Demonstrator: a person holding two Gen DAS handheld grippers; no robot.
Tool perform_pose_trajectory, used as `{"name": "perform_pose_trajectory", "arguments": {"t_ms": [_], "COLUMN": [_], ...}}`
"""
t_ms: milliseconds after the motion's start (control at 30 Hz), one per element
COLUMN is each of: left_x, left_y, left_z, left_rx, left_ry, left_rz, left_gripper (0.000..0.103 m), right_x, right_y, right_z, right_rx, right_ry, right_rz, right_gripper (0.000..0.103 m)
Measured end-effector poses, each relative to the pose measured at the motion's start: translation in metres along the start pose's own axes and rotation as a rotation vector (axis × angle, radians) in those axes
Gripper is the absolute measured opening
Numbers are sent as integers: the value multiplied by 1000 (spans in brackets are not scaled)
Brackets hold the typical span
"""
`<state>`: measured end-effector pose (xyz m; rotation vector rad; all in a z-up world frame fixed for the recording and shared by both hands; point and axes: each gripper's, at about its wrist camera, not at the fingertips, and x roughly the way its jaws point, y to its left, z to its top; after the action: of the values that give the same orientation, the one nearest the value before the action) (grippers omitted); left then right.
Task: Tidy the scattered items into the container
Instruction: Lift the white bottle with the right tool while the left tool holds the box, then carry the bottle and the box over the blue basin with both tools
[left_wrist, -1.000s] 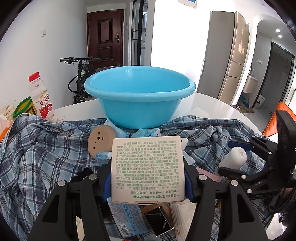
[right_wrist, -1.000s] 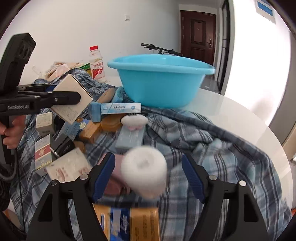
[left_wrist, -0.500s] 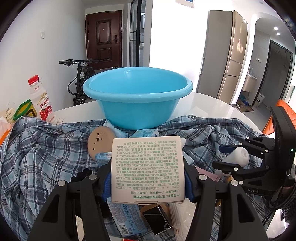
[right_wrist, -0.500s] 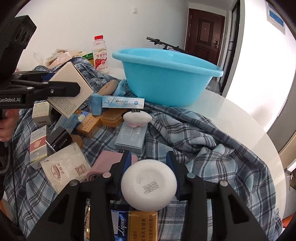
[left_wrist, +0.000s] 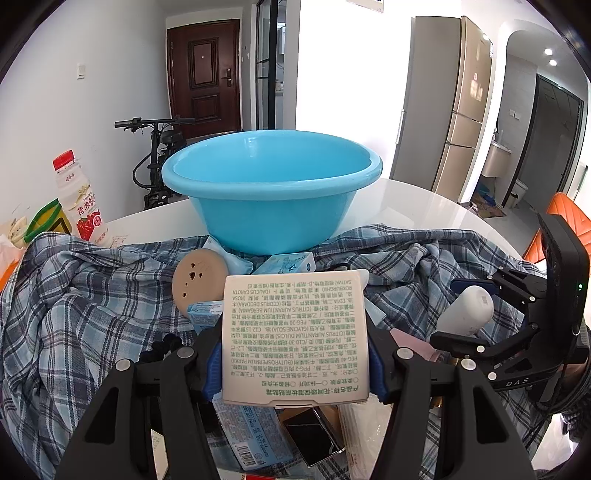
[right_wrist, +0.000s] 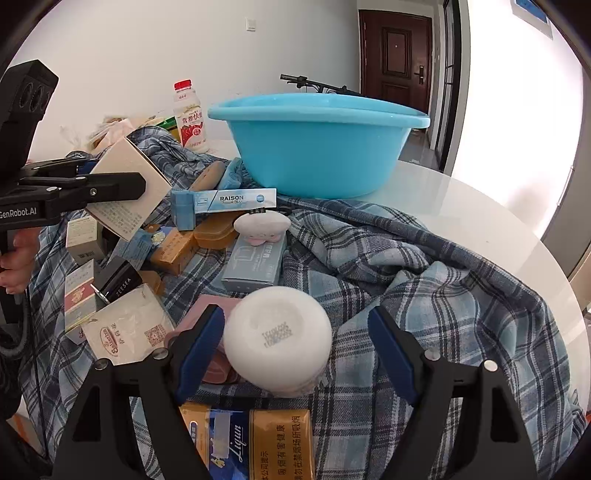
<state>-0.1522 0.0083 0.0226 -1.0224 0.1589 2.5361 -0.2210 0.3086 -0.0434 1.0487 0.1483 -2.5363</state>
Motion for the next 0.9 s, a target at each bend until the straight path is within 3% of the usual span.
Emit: {"name": "perform_pose_trajectory", "arguments": {"t_ms": [167,200,233,600,900], "left_x": [3,3,3,0,-15], "left_y": [-2,-2,-3,-3,5], "left_z": [-1,-1,-1,-1,18], "left_rx": [8,9,12,29,-15], "left_ry": [7,8,7,-20,-52], "left_rz": [-1,-1,-1,29,63], "left_gripper": [62,62,62,62,62], "right_x": [-10,-11,-10,-27,-54], "right_y": [3,4,5,14,18], "right_z": [-4,-5,-5,10,44], "right_rx": [-11,-25,-44,-89,-117], "right_ry": [-27,-32,-28,-33,-111], "right_rz": [-12,-20,-34,-25,-68], "right_gripper": [76,68,39,38,38]}}
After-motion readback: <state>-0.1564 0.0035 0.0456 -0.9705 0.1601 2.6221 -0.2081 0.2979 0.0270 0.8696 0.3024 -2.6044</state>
